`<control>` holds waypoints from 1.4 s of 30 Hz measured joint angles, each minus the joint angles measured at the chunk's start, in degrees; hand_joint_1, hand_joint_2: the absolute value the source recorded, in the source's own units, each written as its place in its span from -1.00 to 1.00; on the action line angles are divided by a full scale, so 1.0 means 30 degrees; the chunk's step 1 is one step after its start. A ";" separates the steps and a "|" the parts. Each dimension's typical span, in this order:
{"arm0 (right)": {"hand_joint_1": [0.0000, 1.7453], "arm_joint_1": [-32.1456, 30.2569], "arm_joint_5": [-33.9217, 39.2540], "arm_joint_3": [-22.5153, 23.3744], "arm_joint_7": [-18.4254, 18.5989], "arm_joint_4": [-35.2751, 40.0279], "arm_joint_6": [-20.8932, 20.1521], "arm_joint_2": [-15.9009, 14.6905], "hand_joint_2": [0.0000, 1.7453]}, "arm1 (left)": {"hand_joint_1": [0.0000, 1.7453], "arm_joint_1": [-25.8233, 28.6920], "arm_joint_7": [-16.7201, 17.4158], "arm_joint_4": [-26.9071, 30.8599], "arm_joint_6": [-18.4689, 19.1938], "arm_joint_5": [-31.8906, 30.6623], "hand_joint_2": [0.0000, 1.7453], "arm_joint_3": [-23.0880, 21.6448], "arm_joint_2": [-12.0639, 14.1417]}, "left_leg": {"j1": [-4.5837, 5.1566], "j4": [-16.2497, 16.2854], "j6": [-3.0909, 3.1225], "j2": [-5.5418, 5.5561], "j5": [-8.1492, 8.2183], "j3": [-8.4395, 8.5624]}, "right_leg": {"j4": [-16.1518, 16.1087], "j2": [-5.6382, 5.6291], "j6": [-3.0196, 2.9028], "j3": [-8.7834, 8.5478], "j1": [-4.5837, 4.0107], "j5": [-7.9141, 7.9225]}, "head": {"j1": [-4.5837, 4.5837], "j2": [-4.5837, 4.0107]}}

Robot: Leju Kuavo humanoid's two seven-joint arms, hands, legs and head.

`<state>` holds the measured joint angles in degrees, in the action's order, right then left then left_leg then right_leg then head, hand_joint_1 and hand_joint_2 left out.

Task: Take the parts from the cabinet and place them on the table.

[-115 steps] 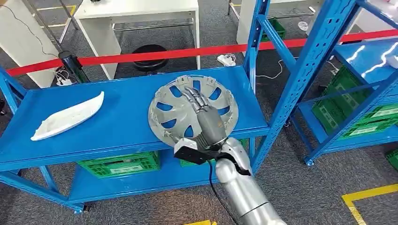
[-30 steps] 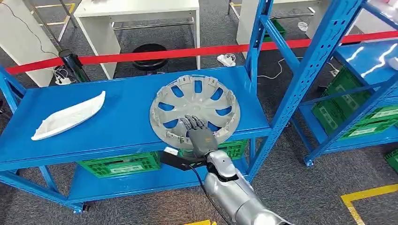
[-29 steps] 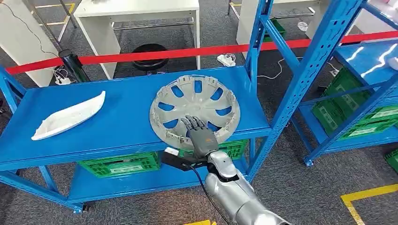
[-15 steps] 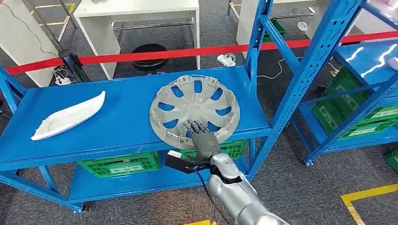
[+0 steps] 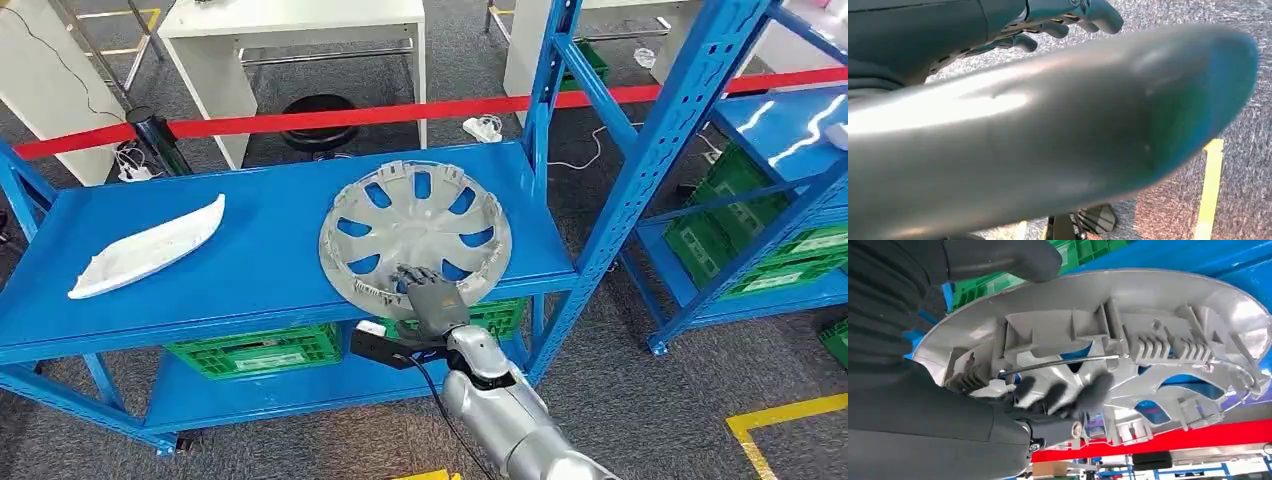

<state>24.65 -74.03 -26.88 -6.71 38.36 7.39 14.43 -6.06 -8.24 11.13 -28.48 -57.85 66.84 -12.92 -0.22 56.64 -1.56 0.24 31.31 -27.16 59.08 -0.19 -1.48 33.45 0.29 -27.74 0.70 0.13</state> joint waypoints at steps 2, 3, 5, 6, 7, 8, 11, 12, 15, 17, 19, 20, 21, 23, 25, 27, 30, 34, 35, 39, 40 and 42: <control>1.00 0.0001 -0.0146 0.0050 -0.0022 0.0000 -0.0022 0.0000 1.00 | -1.00 -0.0007 -0.0268 0.0000 -0.0145 0.0262 -1.00 0.0072 -0.0029 | 0.0000 0.0000 0.0000 0.0006 0.0000 0.0001 | 0.0000 0.0009 0.0001 -0.0008 0.0000 -0.0001 | 0.0000 0.0000; 1.00 0.0005 -0.0182 0.0116 -0.0007 0.0000 -0.0050 0.0000 1.00 | -1.00 -0.0005 -0.0356 0.0000 -0.0218 0.0349 -1.00 0.0116 -0.0036 | 0.0000 0.0000 0.0000 0.0009 0.0000 0.0001 | 0.0000 0.0013 0.0002 -0.0011 0.0000 -0.0001 | 0.0000 0.0000; 1.00 0.0005 -0.0277 0.0175 -0.0051 0.0029 -0.0073 0.0000 1.00 | -1.00 -0.0004 -0.0561 0.0000 -0.0313 0.0620 -1.00 0.0255 -0.0058 | 0.0000 0.0000 0.0000 0.0004 0.0000 0.0003 | 0.0000 0.0009 0.0002 -0.0011 0.0000 -0.0001 | 0.0000 0.0000; 1.00 0.0001 -0.0364 0.0175 -0.0051 0.0073 -0.0101 0.0000 1.00 | -1.00 -0.0014 -0.0678 0.0000 -0.0357 0.0707 -1.00 0.0350 -0.0073 | 0.0000 0.0000 0.0000 0.0005 0.0000 0.0003 | 0.0000 0.0009 0.0002 -0.0011 0.0000 -0.0001 | 0.0000 -0.0007; 1.00 0.0000 -0.0393 0.0182 -0.0051 0.0109 -0.0124 0.0000 1.00 | -1.00 -0.0026 -0.0808 0.0000 -0.0385 0.0866 -1.00 0.0487 -0.0080 | 0.0000 0.0000 0.0000 0.0006 0.0000 0.0003 | -0.0001 0.0009 0.0002 -0.0010 0.0000 -0.0001 | 0.0000 0.0000; 1.00 -0.0008 -0.0466 0.0189 -0.0051 0.0175 -0.0168 0.0000 1.00 | -1.00 -0.0019 -0.0925 0.0000 -0.0422 0.1013 -1.00 0.0554 -0.0095 | 0.0000 0.0000 0.0000 0.0006 0.0000 0.0003 | -0.0003 0.0010 0.0002 -0.0009 0.0000 -0.0001 | 0.0000 0.0000; 1.00 -0.0110 -0.0612 0.0211 -0.0036 0.0423 -0.0255 0.0000 1.00 | -1.00 -0.0021 -0.1122 0.0000 -0.0495 0.1173 -1.00 0.0728 -0.0109 | 0.0000 0.0000 0.0000 0.0007 0.0000 0.0016 | -0.0003 0.0010 0.0002 -0.0003 0.0000 -0.0001 | 0.0000 0.0000; 1.00 -0.0155 -0.0671 0.0218 -0.0022 0.0532 -0.0291 -0.0007 1.00 | -1.00 -0.0023 -0.1144 0.0000 -0.0545 0.1209 -1.00 0.0801 -0.0117 | 0.0000 0.0001 0.0001 0.0004 0.0000 0.0015 | -0.0005 0.0008 0.0002 0.0000 0.0000 -0.0001 | 0.0000 -0.0007; 1.00 -0.0288 -0.0808 0.0226 -0.0022 0.0852 -0.0407 -0.0080 1.00 | -1.00 -0.0029 -0.1260 0.0000 -0.0655 0.1311 -1.00 0.0984 -0.0138 | 0.0000 0.0000 0.0003 0.0003 0.0002 0.0004 | -0.0005 0.0007 0.0002 0.0012 0.0000 -0.0002 | 0.0000 0.0000; 1.00 -0.0369 -0.0852 0.0233 -0.0022 0.1013 -0.0444 -0.0109 1.00 | -1.00 -0.0027 -0.1311 0.0000 -0.0663 0.1311 -1.00 0.0998 -0.0146 | 0.0000 0.0000 0.0011 0.0004 0.0007 -0.0005 | -0.0006 0.0007 0.0003 0.0022 0.0000 -0.0002 | 0.0000 0.0000; 1.00 -0.0458 -0.0867 0.0240 -0.0051 0.1151 -0.0459 -0.0109 1.00 | -1.00 -0.0030 -0.1318 0.0000 -0.0670 0.1311 -1.00 0.1005 -0.0153 | 0.0000 0.0000 0.0012 0.0003 0.0008 -0.0009 | -0.0006 0.0007 0.0003 0.0025 0.0000 -0.0002 | 0.0000 0.0000; 1.00 -0.0498 -0.0882 0.0248 -0.0051 0.1216 -0.0466 -0.0117 1.00 | -1.00 -0.0030 -0.1318 0.0000 -0.0670 0.1311 -1.00 0.1005 -0.0153 | 0.0000 0.0000 0.0012 0.0003 0.0008 -0.0009 | -0.0006 0.0007 0.0003 0.0027 0.0000 -0.0002 | 0.0000 0.0000; 1.00 -0.0529 -0.0889 0.0247 -0.0058 0.1246 -0.0481 -0.0117 1.00 | -1.00 -0.0030 -0.1311 0.0000 -0.0670 0.1311 -1.00 0.1005 -0.0160 | 0.0000 0.0000 0.0012 0.0003 0.0008 -0.0010 | -0.0006 0.0007 0.0003 0.0028 0.0000 -0.0002 | 0.0000 0.0000; 1.00 -0.0573 -0.0903 0.0255 -0.0102 0.1333 -0.0546 -0.0117 1.00 | -1.00 -0.0030 -0.1311 0.0000 -0.0670 0.1318 -1.00 0.1012 -0.0175 | 0.0000 0.0000 0.0013 0.0003 0.0008 -0.0011 | -0.0006 0.0007 0.0003 0.0030 0.0000 -0.0002 | 0.0000 0.0000; 1.00 -0.0591 -0.0903 0.0262 -0.0182 0.1421 -0.0597 -0.0117 1.00 | -1.00 -0.0030 -0.1304 0.0000 -0.0692 0.1318 -1.00 0.1020 -0.0197 | 0.0000 0.0000 0.0013 0.0003 0.0009 -0.0012 | -0.0005 0.0007 0.0003 0.0031 0.0000 -0.0002 | 0.0000 0.0000; 1.00 -0.0621 -0.0903 0.0269 -0.0292 0.1501 -0.0590 -0.0117 1.00 | -1.00 -0.0030 -0.1275 0.0000 -0.0706 0.1348 -1.00 0.1027 -0.0219 | 0.0000 0.0000 0.0013 0.0003 0.0009 -0.0013 | -0.0006 0.0007 0.0003 0.0031 0.0000 -0.0002 | 0.0000 0.0000; 1.00 -0.0718 -0.0903 0.0269 -0.0350 0.1741 -0.0474 -0.0117 1.00 | -1.00 -0.0028 -0.1267 0.0000 -0.0750 0.1450 -1.00 0.1078 -0.0248 | 0.0000 0.0000 0.0013 0.0003 0.0009 -0.0017 | -0.0005 0.0007 0.0003 0.0033 0.0000 -0.0002 | 0.0000 0.0000; 1.00 -0.0834 -0.0911 0.0328 -0.0401 0.2155 -0.0284 -0.0153 1.00 | -1.00 -0.0024 -0.1652 0.0000 -0.0764 0.1537 -1.00 0.1129 -0.0255 | 0.0000 0.0000 0.0013 0.0003 0.0009 -0.0019 | -0.0005 0.0007 0.0003 0.0035 0.0000 -0.0002 | 0.0000 0.0000; 1.00 -0.0865 -0.0918 0.0342 -0.0401 0.2259 -0.0284 -0.0182 1.00 | -1.00 -0.0023 -0.1829 0.0000 -0.0823 0.1471 1.00 0.1129 -0.0255 | 0.0000 0.0000 0.0014 0.0003 0.0009 -0.0019 | -0.0006 0.0007 0.0003 0.0035 0.0000 -0.0002 | 0.0000 0.0000; 1.00 -0.0904 -0.1122 0.0510 -0.0291 0.2426 -0.0277 -0.0321 1.00 | -1.00 -0.0025 -0.2470 0.0000 -0.1530 0.1165 1.00 0.1129 -0.0255 | 0.0001 0.0000 0.0015 0.0003 0.0010 -0.0020 | -0.0006 0.0007 0.0003 0.0036 0.0000 -0.0002 | 0.0000 0.0000; 1.00 -0.0904 -0.1230 0.0617 -0.0270 0.2426 -0.0269 -0.0350 1.00 | -1.00 -0.0022 -0.2598 0.0000 -0.1730 0.1180 1.00 0.1129 -0.0255 | 0.0001 0.0000 0.0015 0.0003 0.0010 -0.0021 | -0.0006 0.0007 0.0003 0.0035 0.0001 -0.0002 | 0.0000 0.0000; 1.00 -0.0908 -0.1449 0.0721 -0.0269 0.2426 -0.0117 -0.0415 1.00 | -1.00 -0.0019 -0.2906 0.0000 -0.2212 0.1238 1.00 0.1129 -0.0255 | 0.0000 0.0000 0.0016 0.0004 0.0010 -0.0023 | -0.0006 0.0008 0.0003 0.0038 0.0001 -0.0002 | 0.0000 0.0000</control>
<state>21.92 -78.38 -24.72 -7.52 45.64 7.04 13.18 -6.11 -16.96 11.13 -35.12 -54.14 70.23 -13.68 -0.22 56.64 -1.52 0.25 31.34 -27.23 59.06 -0.17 -1.48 33.57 0.29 -27.75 0.70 0.13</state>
